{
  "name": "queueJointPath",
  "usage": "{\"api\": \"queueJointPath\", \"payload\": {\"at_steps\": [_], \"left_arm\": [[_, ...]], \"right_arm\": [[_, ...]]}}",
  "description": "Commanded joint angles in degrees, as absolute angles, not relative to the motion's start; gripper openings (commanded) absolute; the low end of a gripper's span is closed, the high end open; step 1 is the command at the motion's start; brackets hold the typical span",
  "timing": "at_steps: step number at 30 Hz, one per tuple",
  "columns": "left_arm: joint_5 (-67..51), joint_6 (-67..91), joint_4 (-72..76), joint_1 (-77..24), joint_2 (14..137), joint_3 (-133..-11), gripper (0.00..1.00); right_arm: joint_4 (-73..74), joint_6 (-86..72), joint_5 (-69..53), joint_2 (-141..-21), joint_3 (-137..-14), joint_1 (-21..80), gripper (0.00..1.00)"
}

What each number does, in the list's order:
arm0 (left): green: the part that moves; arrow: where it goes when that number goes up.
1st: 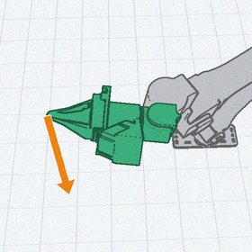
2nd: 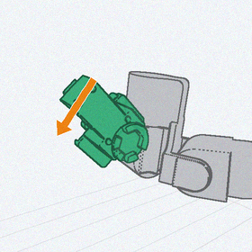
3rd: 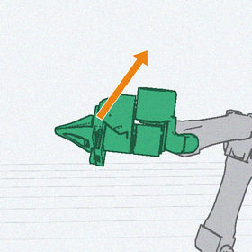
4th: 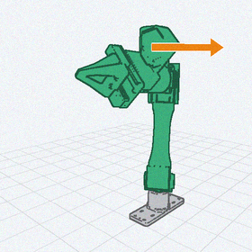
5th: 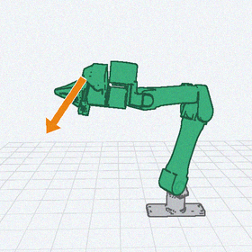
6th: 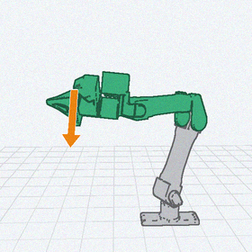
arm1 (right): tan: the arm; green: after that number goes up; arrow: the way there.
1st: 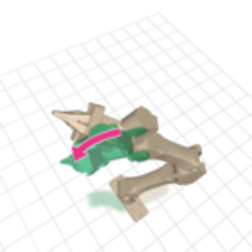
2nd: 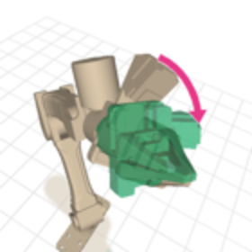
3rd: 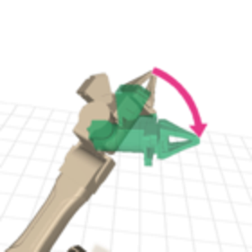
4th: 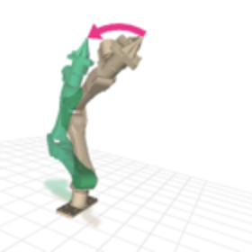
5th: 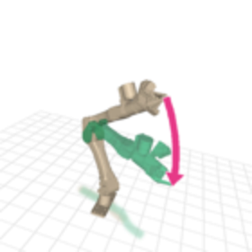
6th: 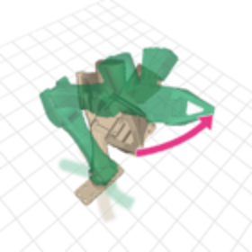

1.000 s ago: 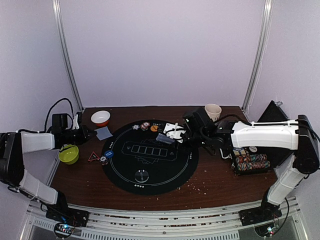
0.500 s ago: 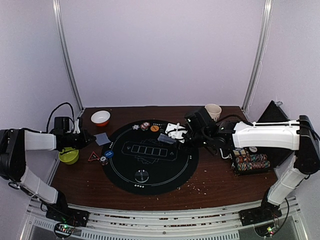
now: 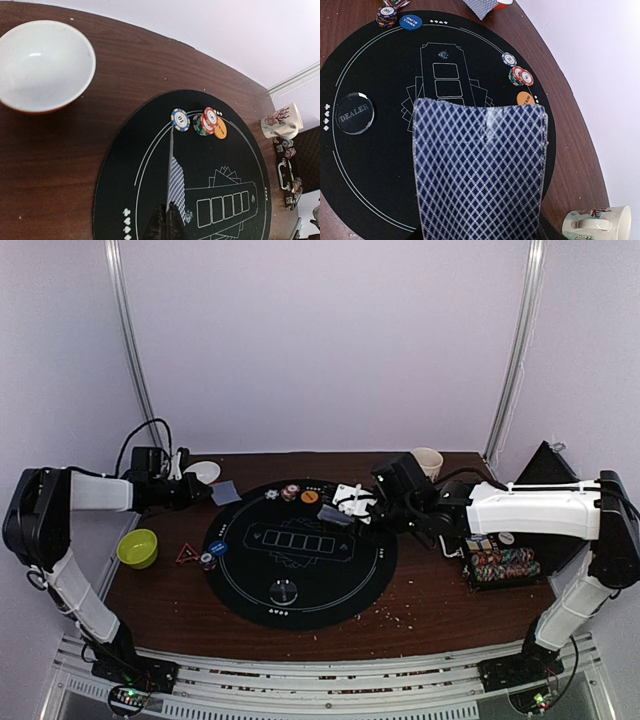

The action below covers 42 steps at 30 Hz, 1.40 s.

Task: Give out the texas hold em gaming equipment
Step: Distribute the poker card in the big blind area.

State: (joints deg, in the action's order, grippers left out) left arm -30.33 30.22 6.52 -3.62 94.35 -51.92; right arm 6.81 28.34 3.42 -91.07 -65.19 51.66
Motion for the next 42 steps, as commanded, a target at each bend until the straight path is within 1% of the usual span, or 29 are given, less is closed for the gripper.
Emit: {"api": "queueJointPath", "payload": {"at_steps": [1,6,9,16,21,29,34,38,42], "left_arm": [[-29.3,30.0,9.7,-6.9,100.1,-59.2,0.00],[-28.2,30.4,8.9,-9.3,109.2,-71.9,0.00],[-25.3,31.0,8.0,-10.4,114.7,-78.2,0.00],[-21.9,39.8,11.7,-14.4,124.4,-87.3,0.00],[-15.1,42.8,15.9,-18.5,123.1,-89.1,0.00],[-9.8,47.2,20.0,-28.2,124.5,-91.3,0.00],[-4.4,52.4,24.6,-34.0,128.9,-92.7,0.00],[0.6,54.2,24.8,-38.6,133.6,-96.9,0.00],[7.3,56.0,22.5,-41.1,137.2,-100.4,0.00]], "right_arm": [[7.1,28.3,4.0,-89.2,-65.3,51.2,0.47],[7.7,28.4,4.4,-89.0,-65.4,51.1,0.47],[8.1,28.3,4.6,-88.9,-65.6,51.1,0.47],[8.9,27.9,5.0,-88.7,-66.0,51.1,0.47],[9.9,27.5,6.2,-87.5,-65.6,51.1,0.47],[8.6,25.3,4.9,-84.2,-61.5,49.4,0.47],[9.4,24.0,5.1,-82.1,-59.6,48.5,0.47],[9.2,23.4,5.0,-80.1,-57.6,48.2,0.47],[9.7,22.9,5.2,-78.3,-56.8,48.1,0.47]]}}
